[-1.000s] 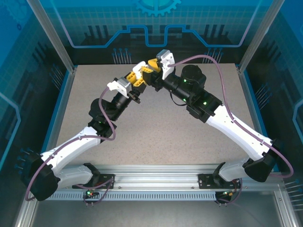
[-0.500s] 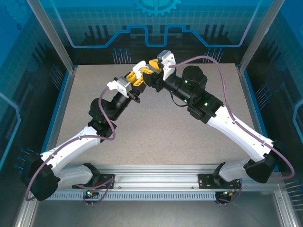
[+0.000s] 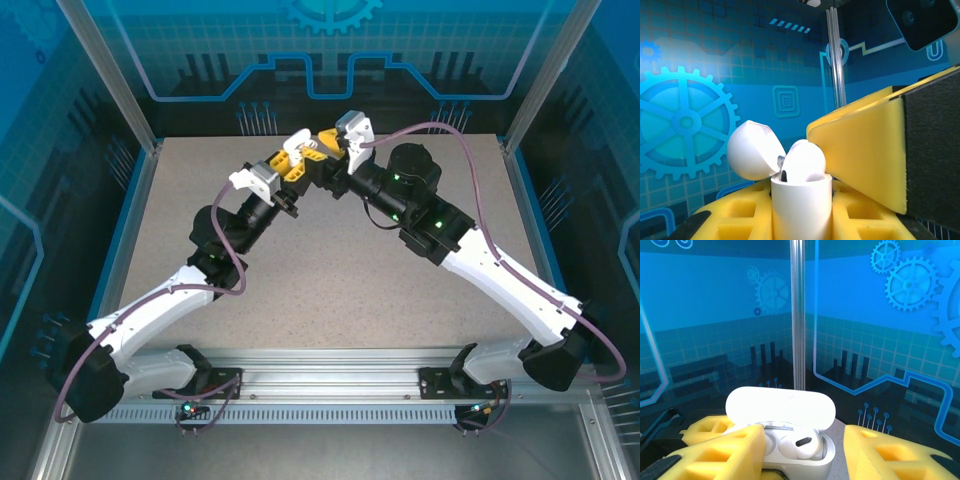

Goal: Insert wireless bluetooth earbuds into charging case

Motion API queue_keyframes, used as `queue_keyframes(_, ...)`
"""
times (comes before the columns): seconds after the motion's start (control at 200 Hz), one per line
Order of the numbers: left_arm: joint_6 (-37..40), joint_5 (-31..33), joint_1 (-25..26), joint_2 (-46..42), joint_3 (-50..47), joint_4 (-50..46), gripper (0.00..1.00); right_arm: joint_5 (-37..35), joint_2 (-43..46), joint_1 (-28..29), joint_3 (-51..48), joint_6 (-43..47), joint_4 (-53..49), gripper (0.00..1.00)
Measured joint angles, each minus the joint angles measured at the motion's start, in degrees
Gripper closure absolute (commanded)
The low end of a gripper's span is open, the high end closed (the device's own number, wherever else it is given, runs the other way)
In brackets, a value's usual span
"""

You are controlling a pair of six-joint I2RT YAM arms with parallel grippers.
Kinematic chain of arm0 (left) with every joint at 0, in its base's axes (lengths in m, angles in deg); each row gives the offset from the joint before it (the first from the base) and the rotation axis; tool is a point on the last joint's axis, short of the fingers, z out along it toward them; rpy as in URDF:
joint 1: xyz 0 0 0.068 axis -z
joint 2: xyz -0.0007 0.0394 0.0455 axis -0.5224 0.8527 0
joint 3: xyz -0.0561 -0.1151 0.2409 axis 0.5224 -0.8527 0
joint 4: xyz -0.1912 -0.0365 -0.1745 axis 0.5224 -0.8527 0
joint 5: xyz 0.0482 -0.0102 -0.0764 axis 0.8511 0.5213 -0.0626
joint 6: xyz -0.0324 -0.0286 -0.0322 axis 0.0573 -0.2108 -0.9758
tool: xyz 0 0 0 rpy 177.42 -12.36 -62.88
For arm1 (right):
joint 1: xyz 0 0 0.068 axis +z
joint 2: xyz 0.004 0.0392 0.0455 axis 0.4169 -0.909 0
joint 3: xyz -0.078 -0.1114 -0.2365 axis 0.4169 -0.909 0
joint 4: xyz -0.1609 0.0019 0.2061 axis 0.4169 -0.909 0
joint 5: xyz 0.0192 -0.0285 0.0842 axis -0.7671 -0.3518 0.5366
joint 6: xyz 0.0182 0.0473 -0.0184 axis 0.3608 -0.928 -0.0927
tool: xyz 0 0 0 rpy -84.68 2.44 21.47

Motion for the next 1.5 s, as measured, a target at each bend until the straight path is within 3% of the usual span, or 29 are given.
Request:
queue_keyframes(0.77, 0.0, -0.48, 0.04, 0.66, 0.55, 0.0, 1.0, 1.44, 7.82, 0.35, -6.82, -1.64, -3.15, 0.5)
queue_keyframes(0.955, 0.0, -0.72, 0.04, 0.66, 0.57, -0.02, 1.0, 1.16, 10.82, -2.45, -6.32, -3.63, -7.74, 0.57)
queue_keyframes(1.176, -0.42, -2.47, 0.04, 0.61, 0.35, -0.15, 1.0, 2.56, 1.05, -11.45, 14.25, -9.22, -21.38, 0.76)
queue_keyframes(1.371, -1.95, -5.68, 0.04, 0.48, -1.92, -0.76, 1.0, 6.43, -14.23, -13.81, 39.52, -11.52, -36.04, 0.95)
queue_keyframes(1.501, -3.17, -7.82, 0.04, 0.52, -3.21, -1.66, 1.0, 9.79, -26.97, -15.23, 58.82, -12.61, -46.34, 1.0)
